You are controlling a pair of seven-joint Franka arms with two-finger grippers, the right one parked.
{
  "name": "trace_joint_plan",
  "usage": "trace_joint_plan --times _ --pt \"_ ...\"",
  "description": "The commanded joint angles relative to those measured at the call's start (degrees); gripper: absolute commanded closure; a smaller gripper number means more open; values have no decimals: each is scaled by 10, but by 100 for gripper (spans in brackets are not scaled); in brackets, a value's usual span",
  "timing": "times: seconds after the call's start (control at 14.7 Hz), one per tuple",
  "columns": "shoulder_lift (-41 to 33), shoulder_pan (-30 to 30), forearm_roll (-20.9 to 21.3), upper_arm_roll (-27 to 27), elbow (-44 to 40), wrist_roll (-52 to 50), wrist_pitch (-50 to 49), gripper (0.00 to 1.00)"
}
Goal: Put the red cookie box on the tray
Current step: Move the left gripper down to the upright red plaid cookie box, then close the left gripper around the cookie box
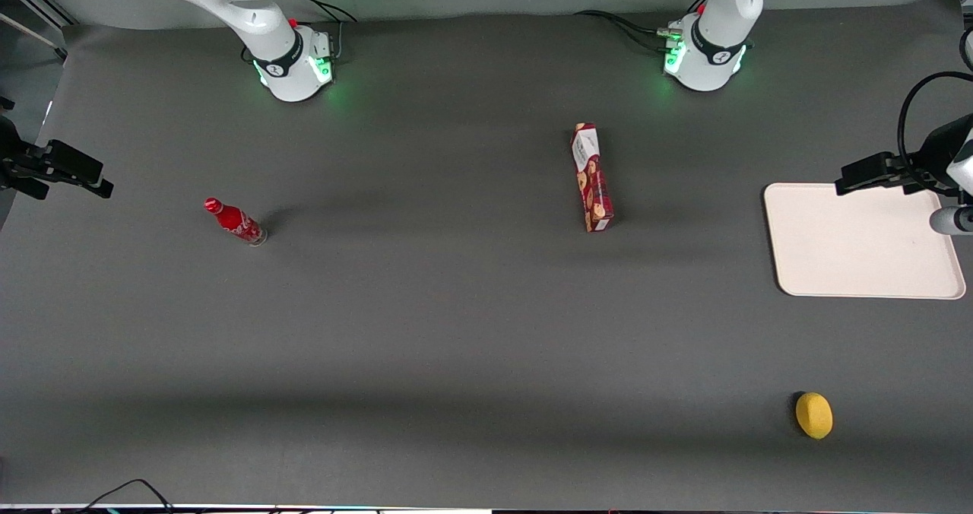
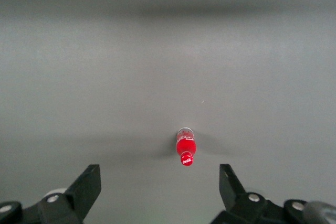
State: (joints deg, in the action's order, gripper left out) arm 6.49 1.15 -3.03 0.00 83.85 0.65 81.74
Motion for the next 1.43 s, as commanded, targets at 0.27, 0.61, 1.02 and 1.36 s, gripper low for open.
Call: trace_joint_plan --times 0.27,0.61,1.02,1.36 --pt "0 -15 14 -6 -13 -5 -61 0" --pt "-10 -15 -35 -134 65 -224 -39 0" --pt "-2 -19 -61 -271 343 -414 304 0" --pt "73 -46 -52 -292 445 -415 507 0"
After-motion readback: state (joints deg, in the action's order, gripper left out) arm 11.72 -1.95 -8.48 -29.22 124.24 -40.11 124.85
